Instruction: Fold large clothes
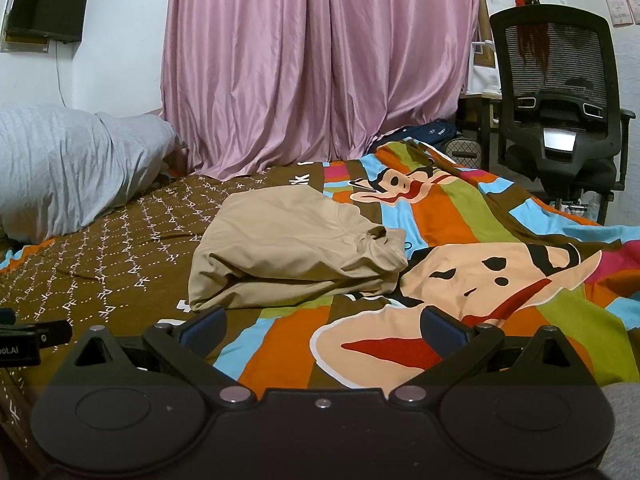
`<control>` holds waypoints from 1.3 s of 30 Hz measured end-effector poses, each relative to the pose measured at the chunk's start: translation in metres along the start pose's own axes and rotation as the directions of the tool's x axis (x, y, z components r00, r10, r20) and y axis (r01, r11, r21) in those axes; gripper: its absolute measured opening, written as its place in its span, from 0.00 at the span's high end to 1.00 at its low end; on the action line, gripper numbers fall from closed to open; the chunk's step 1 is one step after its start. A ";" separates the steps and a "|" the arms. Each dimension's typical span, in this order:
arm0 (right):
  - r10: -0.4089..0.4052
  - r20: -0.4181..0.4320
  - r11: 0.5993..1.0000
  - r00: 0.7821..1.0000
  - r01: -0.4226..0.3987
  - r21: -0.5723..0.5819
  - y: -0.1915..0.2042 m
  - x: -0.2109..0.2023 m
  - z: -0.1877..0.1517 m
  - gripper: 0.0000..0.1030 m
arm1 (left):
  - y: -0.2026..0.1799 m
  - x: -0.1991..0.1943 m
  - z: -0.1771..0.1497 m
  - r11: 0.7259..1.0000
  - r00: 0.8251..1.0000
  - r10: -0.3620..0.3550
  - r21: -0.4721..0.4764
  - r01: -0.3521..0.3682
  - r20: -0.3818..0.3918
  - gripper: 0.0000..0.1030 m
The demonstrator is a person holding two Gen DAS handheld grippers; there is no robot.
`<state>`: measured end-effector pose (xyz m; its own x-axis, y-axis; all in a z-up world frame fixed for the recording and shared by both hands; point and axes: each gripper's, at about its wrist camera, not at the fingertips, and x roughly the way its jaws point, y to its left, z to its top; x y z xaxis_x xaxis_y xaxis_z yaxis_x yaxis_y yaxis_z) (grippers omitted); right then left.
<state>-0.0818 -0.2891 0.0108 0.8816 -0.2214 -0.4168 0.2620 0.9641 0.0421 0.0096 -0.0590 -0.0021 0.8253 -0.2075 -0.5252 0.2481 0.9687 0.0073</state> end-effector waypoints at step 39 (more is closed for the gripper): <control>-0.002 0.013 1.000 1.000 0.001 0.019 -0.001 -0.001 0.000 0.01 | -0.001 0.001 -0.001 1.000 1.000 0.002 0.007 -0.002 -0.005 0.00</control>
<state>-0.0828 -0.2894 0.0108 0.8863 -0.2248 -0.4050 0.2707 0.9609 0.0590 0.0097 -0.0600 -0.0033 0.8232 -0.2051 -0.5294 0.2501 0.9681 0.0138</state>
